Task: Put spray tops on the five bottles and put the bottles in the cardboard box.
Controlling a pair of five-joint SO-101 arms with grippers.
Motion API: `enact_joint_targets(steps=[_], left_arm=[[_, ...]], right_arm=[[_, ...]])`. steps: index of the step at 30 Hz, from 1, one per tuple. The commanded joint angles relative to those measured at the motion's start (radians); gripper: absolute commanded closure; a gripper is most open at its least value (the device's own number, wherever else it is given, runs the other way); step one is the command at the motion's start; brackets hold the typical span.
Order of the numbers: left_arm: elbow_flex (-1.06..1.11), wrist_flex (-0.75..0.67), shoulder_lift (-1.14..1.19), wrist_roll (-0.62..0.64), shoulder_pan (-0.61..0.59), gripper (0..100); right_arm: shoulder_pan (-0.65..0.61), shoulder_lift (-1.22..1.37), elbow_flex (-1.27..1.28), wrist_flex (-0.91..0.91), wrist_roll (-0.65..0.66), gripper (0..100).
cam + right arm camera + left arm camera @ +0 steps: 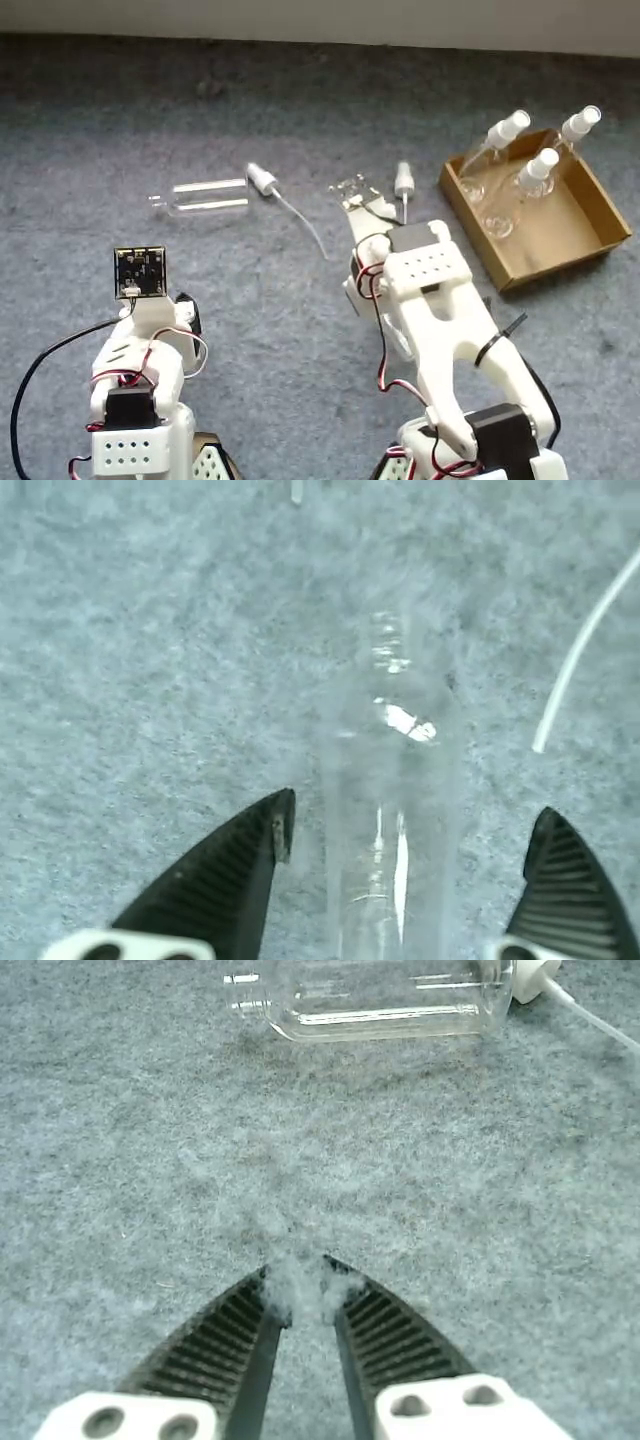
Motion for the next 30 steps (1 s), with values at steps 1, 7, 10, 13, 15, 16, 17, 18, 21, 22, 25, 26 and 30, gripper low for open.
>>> enact_joint_targets(steps=[1,7,10,13,15,16,17,18,21,22,25,26,30], left_arm=[[0.021,0.002,-0.004,-0.008,-0.004,99],[0.021,0.002,-0.004,-0.008,-0.004,99],[0.021,0.002,-0.004,-0.008,-0.004,99],[0.021,0.002,-0.004,-0.008,-0.004,99],[0.021,0.002,-0.004,-0.008,-0.004,99],[0.021,0.002,-0.004,-0.008,-0.004,99],[0.021,0.002,-0.004,-0.008,-0.004,99],[0.021,0.002,-0.004,-0.008,-0.004,99],[0.021,0.002,-0.004,-0.008,-0.004,99],[0.021,0.002,-0.004,-0.008,-0.004,99],[0.021,0.002,-0.004,-0.008,-0.004,99],[0.021,0.002,-0.004,-0.008,-0.004,99],[0.021,0.002,-0.004,-0.008,-0.004,99]], right_arm=[[-0.033,0.022,-0.053,0.010,-0.017,67.0],[-0.031,0.205,-0.122,0.005,-0.064,67.0],[-0.031,0.232,-0.156,-0.002,-0.066,67.0],[-0.021,0.231,-0.160,-0.002,-0.064,67.0],[0.002,0.239,-0.160,-0.002,-0.060,67.0],[0.019,0.239,-0.160,-0.002,-0.058,67.0],[0.038,0.239,-0.160,-0.002,-0.058,67.0],[0.050,0.239,-0.160,-0.002,-0.057,67.0],[0.062,0.239,-0.156,-0.025,-0.011,67.0],[0.064,0.239,-0.145,-0.041,0.009,67.0],[0.064,0.236,-0.097,-0.088,0.021,67.0],[0.059,0.236,-0.087,-0.099,0.028,67.0],[0.051,0.237,-0.053,-0.153,0.041,67.0]])
